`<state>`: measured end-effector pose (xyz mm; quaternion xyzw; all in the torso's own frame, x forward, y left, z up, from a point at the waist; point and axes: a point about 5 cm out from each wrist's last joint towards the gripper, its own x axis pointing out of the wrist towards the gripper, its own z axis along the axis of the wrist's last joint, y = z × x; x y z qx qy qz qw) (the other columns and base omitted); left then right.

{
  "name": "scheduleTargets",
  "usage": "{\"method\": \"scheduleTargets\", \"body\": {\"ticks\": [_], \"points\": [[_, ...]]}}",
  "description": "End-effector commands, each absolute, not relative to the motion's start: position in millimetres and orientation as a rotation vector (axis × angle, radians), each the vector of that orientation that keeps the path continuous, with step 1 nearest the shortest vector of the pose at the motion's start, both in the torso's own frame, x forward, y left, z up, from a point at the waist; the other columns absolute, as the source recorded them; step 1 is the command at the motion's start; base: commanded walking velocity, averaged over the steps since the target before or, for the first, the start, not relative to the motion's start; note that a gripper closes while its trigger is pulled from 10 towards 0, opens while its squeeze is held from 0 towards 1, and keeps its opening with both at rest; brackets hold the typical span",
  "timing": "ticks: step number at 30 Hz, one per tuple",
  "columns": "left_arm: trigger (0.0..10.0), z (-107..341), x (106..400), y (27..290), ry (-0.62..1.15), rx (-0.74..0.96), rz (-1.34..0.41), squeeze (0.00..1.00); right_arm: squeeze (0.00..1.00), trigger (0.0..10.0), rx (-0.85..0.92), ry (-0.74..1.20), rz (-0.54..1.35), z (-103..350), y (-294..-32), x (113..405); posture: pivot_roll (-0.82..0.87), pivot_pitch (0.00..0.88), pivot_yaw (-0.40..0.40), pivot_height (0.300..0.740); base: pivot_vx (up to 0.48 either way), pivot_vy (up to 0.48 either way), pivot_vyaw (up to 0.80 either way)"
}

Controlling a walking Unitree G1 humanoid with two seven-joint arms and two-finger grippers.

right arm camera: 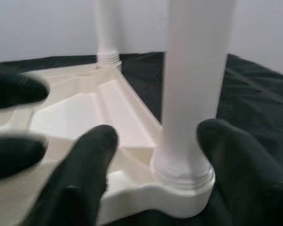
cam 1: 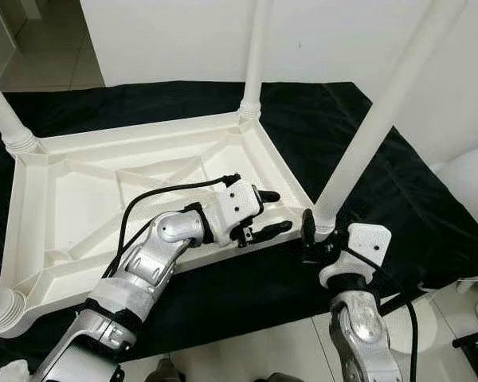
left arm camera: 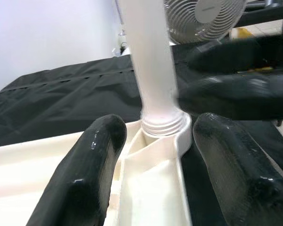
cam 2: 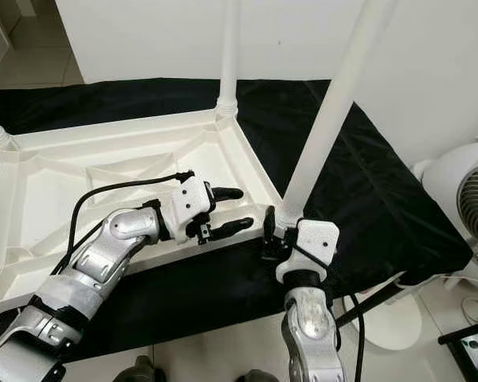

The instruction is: Building children table

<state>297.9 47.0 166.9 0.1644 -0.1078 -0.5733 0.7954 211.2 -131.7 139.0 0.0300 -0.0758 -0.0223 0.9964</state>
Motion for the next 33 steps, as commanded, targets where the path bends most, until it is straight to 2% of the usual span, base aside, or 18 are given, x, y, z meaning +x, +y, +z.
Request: {"method": "scheduleTargets", "body": {"ticks": [1,8,12,13,23,26,30,33], "points": [[10.0,170.7,301.6,48.9,-0.245,0.361,-1.232,0.0,0.0,0.0,0.066,-0.152,-0.016,138.7,-131.5,206.2,-0.03,0.028,-0.035,0.74,0.0,0.0,0.0],[10.0,172.6,306.7,52.1,-0.251,0.378,-1.197,0.0,0.0,0.0,0.092,-0.147,0.061,137.8,-126.9,209.3,-0.02,0.03,-0.03,0.74,0.0,0.0,0.0],[10.0,172.7,308.8,57.7,-0.213,0.333,-1.17,0.0,0.0,0.0,0.08,-0.145,0.098,139.1,-125.9,213.8,-0.02,0.031,-0.027,0.74,0.0,0.0,0.0],[10.0,172.5,306.6,58.5,-0.204,0.318,-1.18,0.0,0.0,10.0,0.081,-0.14,0.098,139.1,-128.0,216.9,-0.02,0.031,-0.026,0.74,0.0,0.0,0.0],[10.0,167.9,288.7,59.5,-0.174,0.315,-1.281,0.0,0.0,10.0,0.066,-0.134,0.103,139.2,-143.2,233.6,0.0,0.034,-0.029,0.74,0.0,0.0,0.0],[10.0,159.7,275.7,68.0,-0.091,0.336,-1.35,0.0,0.0,10.0,0.04,-0.143,0.069,141.1,-162.7,241.3,0.02,0.037,-0.032,0.74,0.0,0.0,0.0],[10.0,155.5,270.7,72.1,-0.054,0.343,-1.371,0.0,0.0,10.0,0.036,-0.146,0.059,142.0,-168.0,242.3,0.02,0.038,-0.03,0.74,0.0,0.0,0.0],[10.0,141.7,252.0,82.5,0.045,0.369,-1.422,0.0,0.0,10.0,0.022,-0.147,0.039,142.8,-179.5,244.5,0.02,0.044,-0.037,0.74,0.0,0.0,0.0]]}}
